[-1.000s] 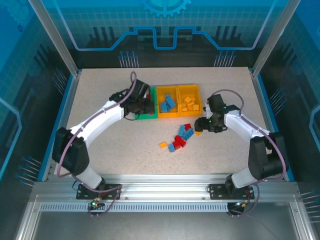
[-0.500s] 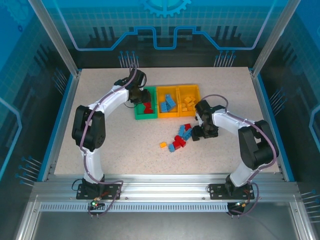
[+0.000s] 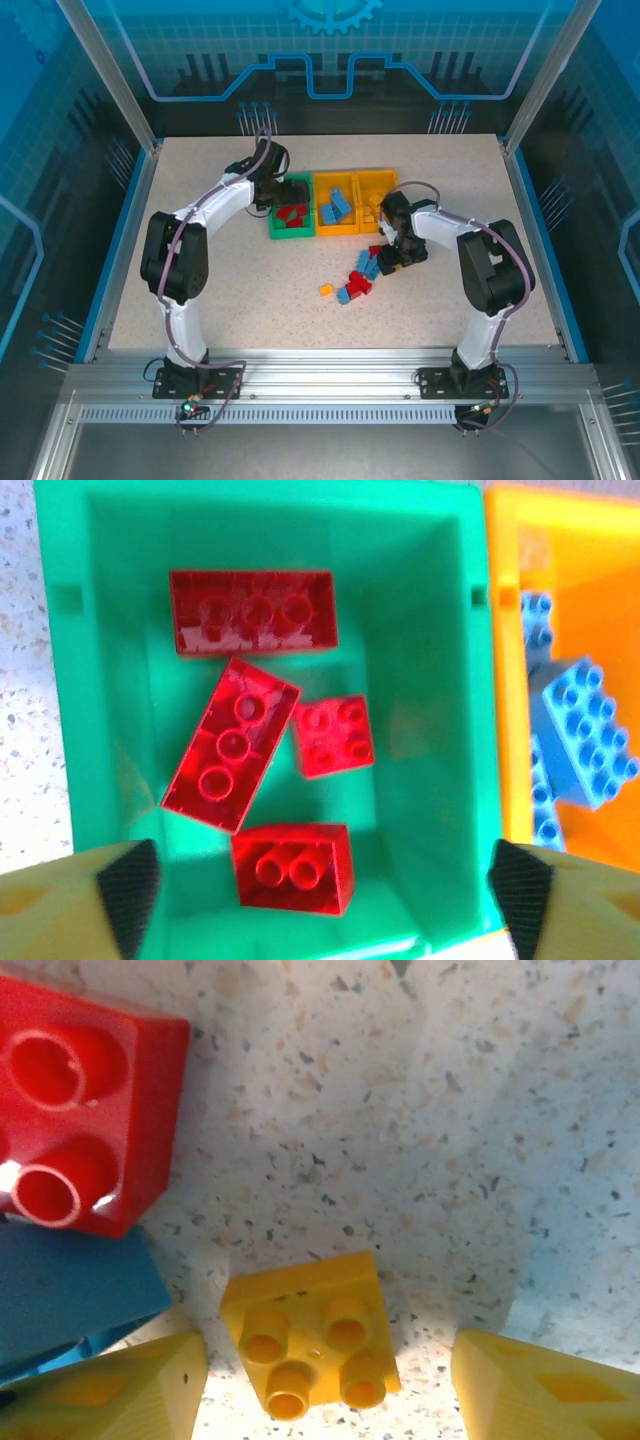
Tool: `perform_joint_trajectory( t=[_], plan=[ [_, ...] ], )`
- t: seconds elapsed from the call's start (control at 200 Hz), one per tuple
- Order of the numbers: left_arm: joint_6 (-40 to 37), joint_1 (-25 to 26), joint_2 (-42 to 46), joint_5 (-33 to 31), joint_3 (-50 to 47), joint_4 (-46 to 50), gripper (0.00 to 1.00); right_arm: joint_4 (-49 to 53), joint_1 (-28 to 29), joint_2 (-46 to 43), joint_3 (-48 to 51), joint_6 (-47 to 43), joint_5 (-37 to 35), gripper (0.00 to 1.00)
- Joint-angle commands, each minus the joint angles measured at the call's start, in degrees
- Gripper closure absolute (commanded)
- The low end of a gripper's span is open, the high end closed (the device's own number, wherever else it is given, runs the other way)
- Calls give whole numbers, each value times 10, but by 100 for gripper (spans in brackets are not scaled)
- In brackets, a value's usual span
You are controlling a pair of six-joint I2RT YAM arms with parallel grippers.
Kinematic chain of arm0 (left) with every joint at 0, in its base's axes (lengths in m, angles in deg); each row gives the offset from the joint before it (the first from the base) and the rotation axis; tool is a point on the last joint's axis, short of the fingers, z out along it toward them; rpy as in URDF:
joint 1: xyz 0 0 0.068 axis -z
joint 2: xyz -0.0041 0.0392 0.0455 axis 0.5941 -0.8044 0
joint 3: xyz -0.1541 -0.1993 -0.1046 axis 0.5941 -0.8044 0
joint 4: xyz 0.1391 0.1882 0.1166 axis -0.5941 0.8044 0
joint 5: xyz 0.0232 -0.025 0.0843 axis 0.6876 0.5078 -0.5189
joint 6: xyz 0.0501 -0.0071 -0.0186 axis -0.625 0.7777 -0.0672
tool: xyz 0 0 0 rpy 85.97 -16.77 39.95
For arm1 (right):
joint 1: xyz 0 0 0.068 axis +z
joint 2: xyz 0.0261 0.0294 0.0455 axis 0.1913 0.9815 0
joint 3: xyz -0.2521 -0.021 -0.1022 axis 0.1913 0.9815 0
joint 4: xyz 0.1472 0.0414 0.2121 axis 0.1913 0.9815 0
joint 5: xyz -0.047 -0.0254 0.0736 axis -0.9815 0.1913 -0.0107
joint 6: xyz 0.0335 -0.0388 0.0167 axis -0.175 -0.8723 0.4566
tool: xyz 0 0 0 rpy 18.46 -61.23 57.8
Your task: Sort the legos into containers by color
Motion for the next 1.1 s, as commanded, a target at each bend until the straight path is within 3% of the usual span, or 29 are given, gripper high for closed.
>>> perform_joint_trajectory(
  t=[0.0,0.19,0.31,0.495,0.675,0.83,1.025,1.095],
  plan=[
    [6,2,57,5,-41,-16,1,14,-4,23,-6,-29,-11,37],
    [2,29,111,0,-112,-26,1,-1,-5,19,2,-28,4,60],
    [15,55,136,-8,-156,-24,1,7,-6,1,5,-21,3,68],
    [47,95,170,-10,-224,-33,1,19,-6,-79,0,-15,42,70],
    [82,150,164,-7,-253,-25,1,17,-16,-111,-68,-7,110,69],
    [123,186,144,2,-264,-22,1,11,-42,-57,-161,49,139,68],
    [176,213,134,11,-271,-31,1,28,-65,52,-276,127,80,71],
    [186,219,128,10,-263,-26,1,25,-65,76,-300,140,68,66]
  ],
)
